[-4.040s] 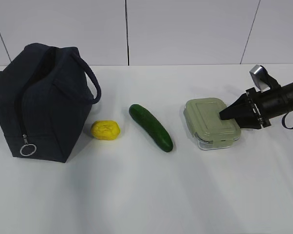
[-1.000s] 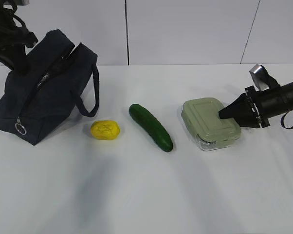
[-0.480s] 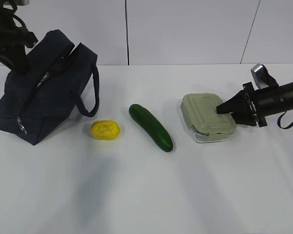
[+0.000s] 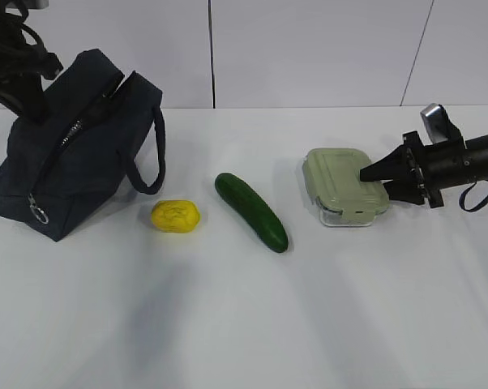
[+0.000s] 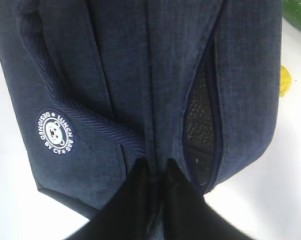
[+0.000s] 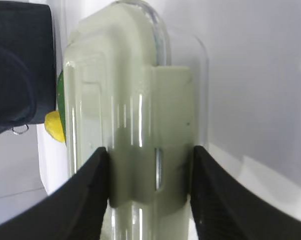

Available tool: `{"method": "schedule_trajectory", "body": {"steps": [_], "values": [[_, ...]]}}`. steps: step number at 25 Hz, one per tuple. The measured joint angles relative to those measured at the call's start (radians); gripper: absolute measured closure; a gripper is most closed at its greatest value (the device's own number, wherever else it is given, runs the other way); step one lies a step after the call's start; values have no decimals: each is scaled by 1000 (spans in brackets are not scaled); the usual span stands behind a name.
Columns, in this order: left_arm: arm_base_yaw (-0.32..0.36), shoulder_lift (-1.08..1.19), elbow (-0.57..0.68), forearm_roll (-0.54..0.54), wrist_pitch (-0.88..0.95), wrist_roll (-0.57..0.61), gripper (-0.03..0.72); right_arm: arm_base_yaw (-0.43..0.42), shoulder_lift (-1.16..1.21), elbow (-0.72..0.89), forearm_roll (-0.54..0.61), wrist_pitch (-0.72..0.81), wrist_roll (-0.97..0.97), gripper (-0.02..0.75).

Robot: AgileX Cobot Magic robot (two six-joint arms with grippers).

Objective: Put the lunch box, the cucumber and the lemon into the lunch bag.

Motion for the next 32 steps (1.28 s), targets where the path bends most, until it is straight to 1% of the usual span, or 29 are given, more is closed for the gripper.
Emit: {"method": "schedule_trajectory", "body": {"steps": [12,18,32], "values": [[0,0,0,0,0,0,672,4,-35,3,26,-57,3,379],[0,0,0,0,0,0,672,51,-41,5,46,-57,3,379],[0,0,0,0,-2,0,672,138,-93,9,155,-55,9,380]]}}
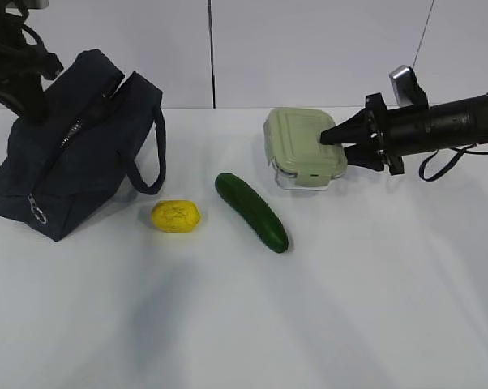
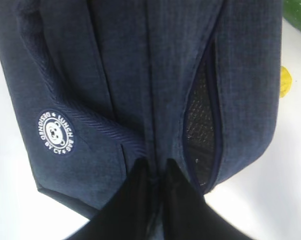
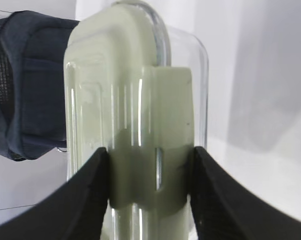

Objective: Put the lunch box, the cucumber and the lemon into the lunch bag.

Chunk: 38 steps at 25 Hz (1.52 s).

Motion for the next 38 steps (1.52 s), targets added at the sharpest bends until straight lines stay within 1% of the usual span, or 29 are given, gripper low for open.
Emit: {"method": "schedule_trajectory", "body": {"steps": [7,17,25,30,38], "values": [[0,0,0,0,0,0,673,59,-13,-79,7,0,49,381],[0,0,0,0,0,0,673,196,-15,-238,30,16,110,381],[0,0,0,-27,2,0,673,291,-15,-319,40,29,115,381],[0,0,0,-53,4,9,673,326,5,-332,92,31,117,381],[0,0,0,-102,4,25,673,348,26,-332,94,29,106,381]]}}
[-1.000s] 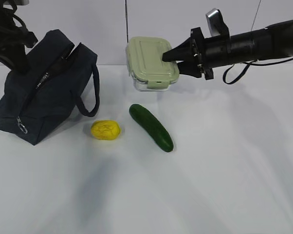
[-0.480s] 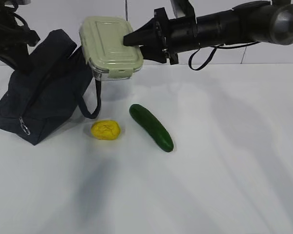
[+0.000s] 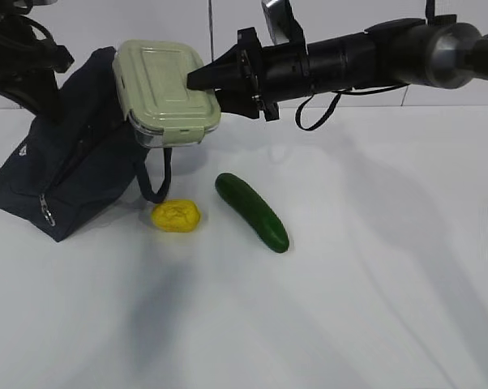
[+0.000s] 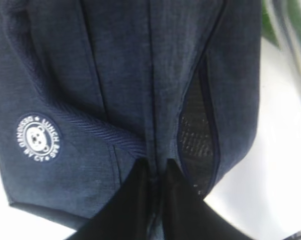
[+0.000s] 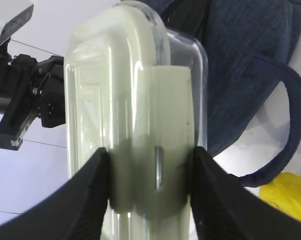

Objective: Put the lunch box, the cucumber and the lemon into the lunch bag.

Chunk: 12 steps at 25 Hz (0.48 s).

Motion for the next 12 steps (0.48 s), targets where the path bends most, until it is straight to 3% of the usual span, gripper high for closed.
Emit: {"method": "schedule_trajectory", "body": {"steps": [12], "values": [[0,0,0,-108,0,25,673,8,100,0,2,-4,-2,381]]}}
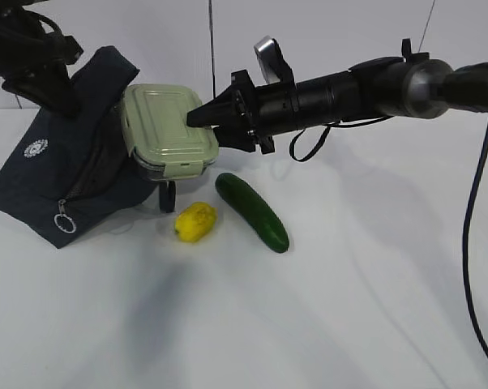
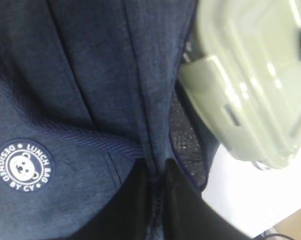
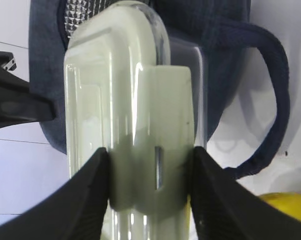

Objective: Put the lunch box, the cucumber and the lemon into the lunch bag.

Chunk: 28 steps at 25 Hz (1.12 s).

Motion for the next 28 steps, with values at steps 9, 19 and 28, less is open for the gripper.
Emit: {"method": "schedule_trajectory", "body": {"steps": [9,19,28], "values": [[-35,0,0,-34,11,20,673,0,18,-32,0,0,0,381],[-62,0,0,-88,14,29,673,0,18,-57,-34,0,18,381],[-62,0,0,-142,15,32,673,2,18,-61,-91,2,28,381]]}}
